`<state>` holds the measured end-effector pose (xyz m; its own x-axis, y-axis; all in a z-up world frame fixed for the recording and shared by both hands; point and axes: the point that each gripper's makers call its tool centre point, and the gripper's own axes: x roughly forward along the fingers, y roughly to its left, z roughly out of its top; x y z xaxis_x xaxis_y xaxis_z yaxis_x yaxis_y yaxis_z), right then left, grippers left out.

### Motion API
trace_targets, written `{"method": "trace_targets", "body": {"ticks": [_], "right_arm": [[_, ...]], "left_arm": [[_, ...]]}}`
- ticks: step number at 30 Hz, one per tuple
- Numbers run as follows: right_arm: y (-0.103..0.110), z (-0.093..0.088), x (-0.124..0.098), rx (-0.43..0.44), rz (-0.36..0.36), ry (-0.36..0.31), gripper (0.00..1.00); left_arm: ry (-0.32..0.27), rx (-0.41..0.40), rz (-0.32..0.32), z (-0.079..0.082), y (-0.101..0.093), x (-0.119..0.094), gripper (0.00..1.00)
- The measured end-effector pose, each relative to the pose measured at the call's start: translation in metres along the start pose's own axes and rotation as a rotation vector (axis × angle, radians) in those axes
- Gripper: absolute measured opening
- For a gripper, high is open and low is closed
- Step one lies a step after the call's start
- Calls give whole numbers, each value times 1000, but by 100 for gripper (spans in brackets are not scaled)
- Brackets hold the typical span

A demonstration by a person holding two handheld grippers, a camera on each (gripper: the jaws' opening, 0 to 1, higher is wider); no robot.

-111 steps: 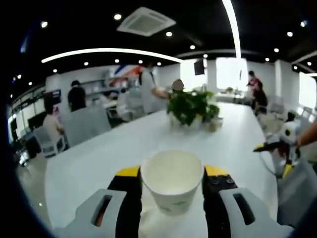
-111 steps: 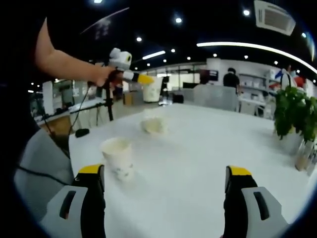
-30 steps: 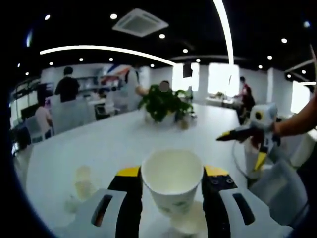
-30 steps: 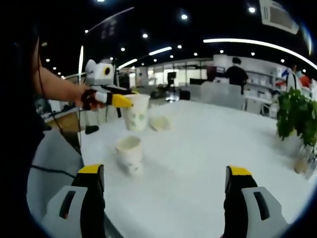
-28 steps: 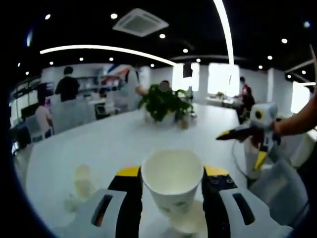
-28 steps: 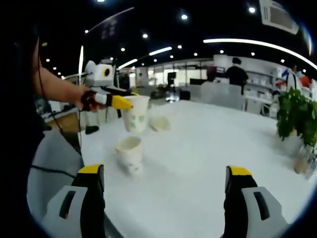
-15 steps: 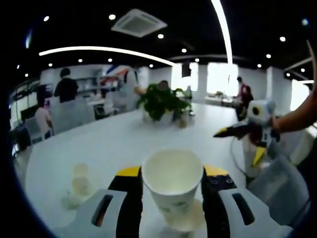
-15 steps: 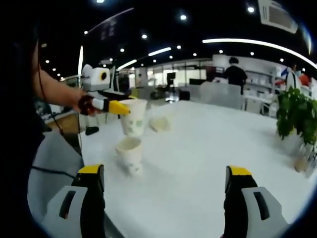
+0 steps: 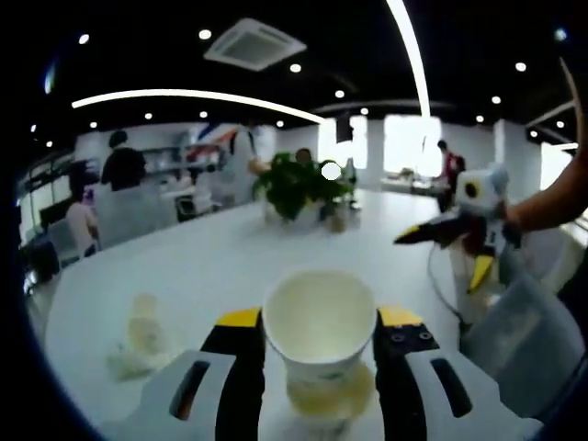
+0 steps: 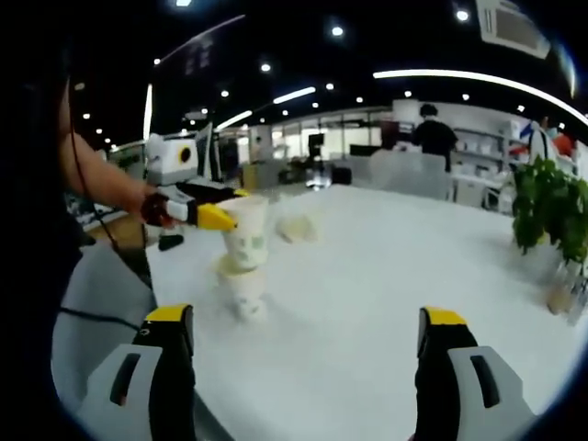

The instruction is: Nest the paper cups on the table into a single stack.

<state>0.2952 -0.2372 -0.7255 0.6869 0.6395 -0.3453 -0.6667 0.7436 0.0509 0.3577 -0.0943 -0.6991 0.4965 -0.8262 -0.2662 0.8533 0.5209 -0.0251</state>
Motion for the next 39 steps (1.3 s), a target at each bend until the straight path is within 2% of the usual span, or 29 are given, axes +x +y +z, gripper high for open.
{"method": "trace_targets", "body": {"ticks": [12, 19, 39], "right_arm": [[2, 1, 2, 4, 3, -3, 100], [2, 0, 2, 5, 4, -1, 100], [4, -4, 1, 13, 8, 7, 100]], "left_arm": [[-2, -3, -12, 1, -4, -6, 43], [-7, 22, 5, 2, 0, -9, 43], [67, -15, 28, -45, 5, -3, 43]]}}
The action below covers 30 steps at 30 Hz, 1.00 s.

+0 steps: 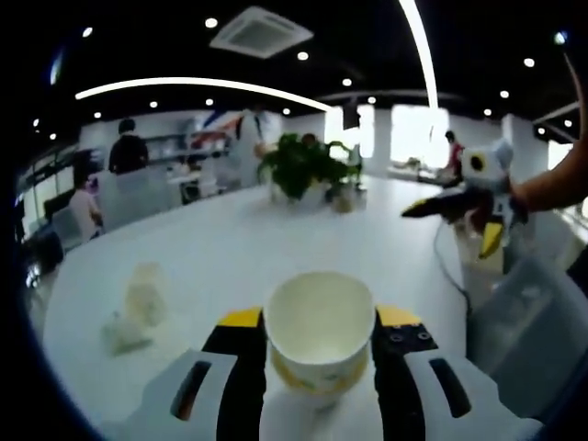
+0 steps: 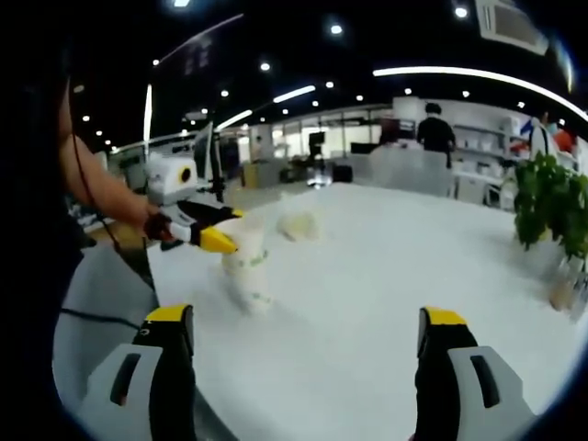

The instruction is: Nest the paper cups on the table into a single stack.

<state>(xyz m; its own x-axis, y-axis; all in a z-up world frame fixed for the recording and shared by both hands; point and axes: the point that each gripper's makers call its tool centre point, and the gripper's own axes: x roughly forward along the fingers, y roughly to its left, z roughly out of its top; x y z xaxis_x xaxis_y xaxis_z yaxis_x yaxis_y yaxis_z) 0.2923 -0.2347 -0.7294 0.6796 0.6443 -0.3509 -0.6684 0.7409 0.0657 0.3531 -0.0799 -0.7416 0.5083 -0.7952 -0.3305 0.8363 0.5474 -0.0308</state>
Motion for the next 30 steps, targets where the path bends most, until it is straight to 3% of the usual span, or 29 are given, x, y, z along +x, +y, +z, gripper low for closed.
{"method": "trace_targets", "body": {"ticks": [7, 15, 19, 21, 24, 30], "right_arm": [[2, -1, 0, 6, 2, 1, 100], [5, -3, 3, 7, 9, 5, 100], [4, -2, 4, 7, 11, 3, 100], [4, -1, 4, 6, 10, 2, 100], [3, 1, 4, 5, 8, -1, 100], [1, 8, 7, -4, 7, -13, 100]], "left_arm": [[65, 19, 8, -22, 0, 1, 43], [71, 25, -3, -21, -1, 1, 46], [50, 25, -18, -14, -2, -1, 51], [29, 22, -15, -8, 1, -2, 59], [11, 4, 26, 4, 14, -8, 74], [-27, -7, 83, 20, 41, -30, 85]]}}
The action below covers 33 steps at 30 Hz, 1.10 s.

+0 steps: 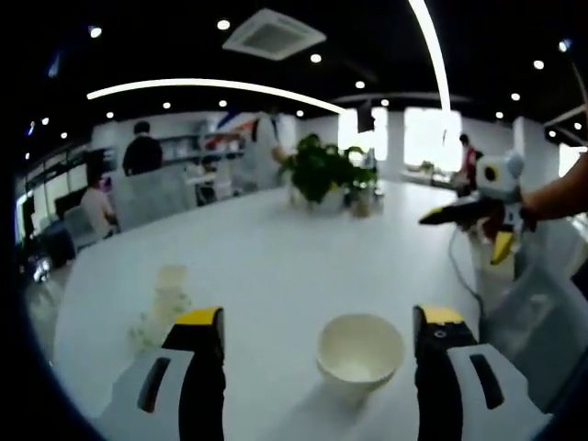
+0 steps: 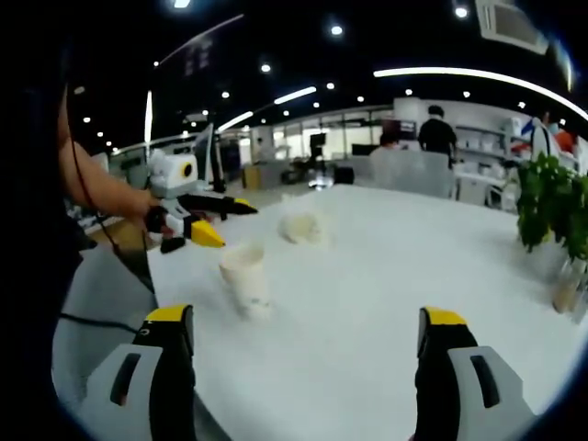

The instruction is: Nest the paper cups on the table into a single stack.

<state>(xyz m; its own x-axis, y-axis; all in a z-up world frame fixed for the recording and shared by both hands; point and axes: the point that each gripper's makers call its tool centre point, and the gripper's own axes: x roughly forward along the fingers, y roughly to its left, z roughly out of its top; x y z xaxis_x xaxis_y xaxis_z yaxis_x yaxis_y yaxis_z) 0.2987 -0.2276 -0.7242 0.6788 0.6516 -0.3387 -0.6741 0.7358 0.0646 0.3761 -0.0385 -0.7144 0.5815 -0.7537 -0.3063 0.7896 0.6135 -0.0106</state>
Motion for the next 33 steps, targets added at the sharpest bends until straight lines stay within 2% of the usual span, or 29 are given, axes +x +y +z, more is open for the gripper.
{"method": "trace_targets", "body": {"ticks": [3, 7, 15, 18, 23, 33], "right_arm": [[-1, 3, 2, -5, 1, -4, 100], [-4, 8, 4, -17, -2, -10, 100], [-9, 13, 10, -30, -1, -19, 100], [-10, 11, 11, -28, -1, -19, 100], [-9, 9, 13, -27, 3, -15, 100], [-12, 10, 16, -22, -2, -17, 100]], "left_arm": [[-1, 7, 24, 1, 14, -11, 90], [14, -22, 47, -2, 29, -30, 89], [34, -47, 112, -17, 50, -68, 95], [65, -43, 128, -30, 53, -82, 96], [47, -85, 160, -44, 57, -103, 98], [58, -96, 179, -55, 53, -120, 98]]}}
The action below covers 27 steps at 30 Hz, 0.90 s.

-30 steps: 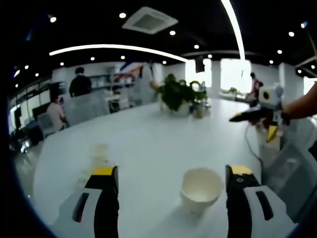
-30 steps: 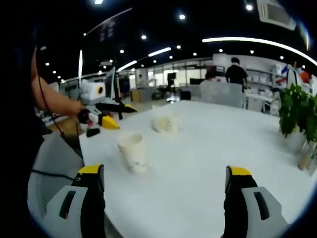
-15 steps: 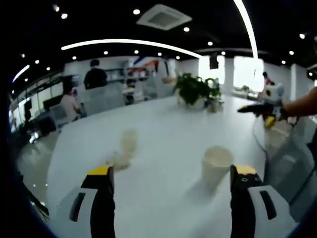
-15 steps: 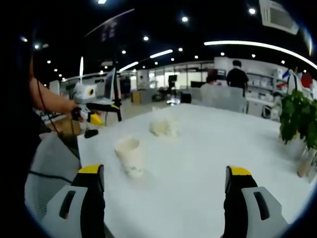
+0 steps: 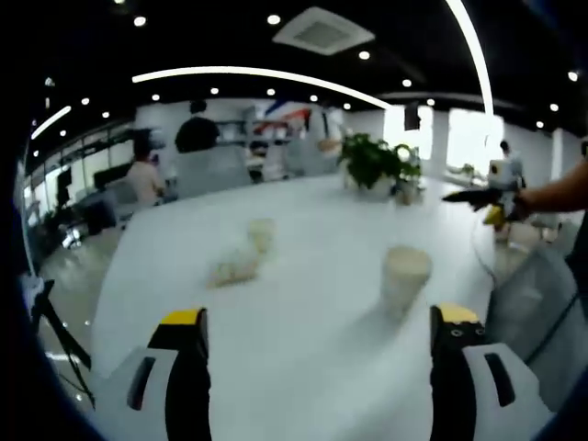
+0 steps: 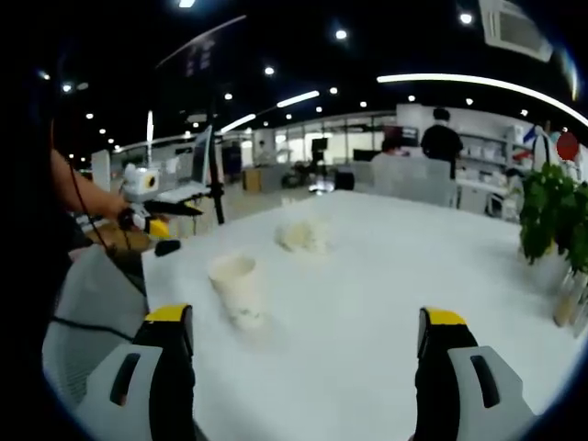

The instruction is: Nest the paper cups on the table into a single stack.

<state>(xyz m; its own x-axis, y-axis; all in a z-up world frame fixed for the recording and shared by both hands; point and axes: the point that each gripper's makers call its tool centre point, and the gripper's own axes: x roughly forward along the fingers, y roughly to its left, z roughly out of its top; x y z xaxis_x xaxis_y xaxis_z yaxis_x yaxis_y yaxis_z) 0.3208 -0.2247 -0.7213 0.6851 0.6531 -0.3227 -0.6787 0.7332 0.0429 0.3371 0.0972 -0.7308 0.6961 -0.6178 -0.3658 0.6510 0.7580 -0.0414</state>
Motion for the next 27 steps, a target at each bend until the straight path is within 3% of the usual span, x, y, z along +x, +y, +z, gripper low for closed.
{"method": "trace_targets", "body": {"ticks": [9, 17, 20, 24, 27], "right_arm": [[-1, -3, 5, -8, 11, 11, 100], [-1, -4, 12, -8, 21, 14, 100], [0, -7, 14, -16, 27, 27, 100], [1, -9, 15, -10, 29, 30, 100], [2, -11, 16, -2, 29, 29, 100]], "left_arm": [[14, -7, 18, -4, 6, -16, 98], [100, -8, 43, -13, 17, -18, 98], [115, 6, 32, -12, 16, -16, 98], [190, 91, -26, -17, 12, -10, 98], [201, 111, -33, -14, 19, -5, 98]]}}
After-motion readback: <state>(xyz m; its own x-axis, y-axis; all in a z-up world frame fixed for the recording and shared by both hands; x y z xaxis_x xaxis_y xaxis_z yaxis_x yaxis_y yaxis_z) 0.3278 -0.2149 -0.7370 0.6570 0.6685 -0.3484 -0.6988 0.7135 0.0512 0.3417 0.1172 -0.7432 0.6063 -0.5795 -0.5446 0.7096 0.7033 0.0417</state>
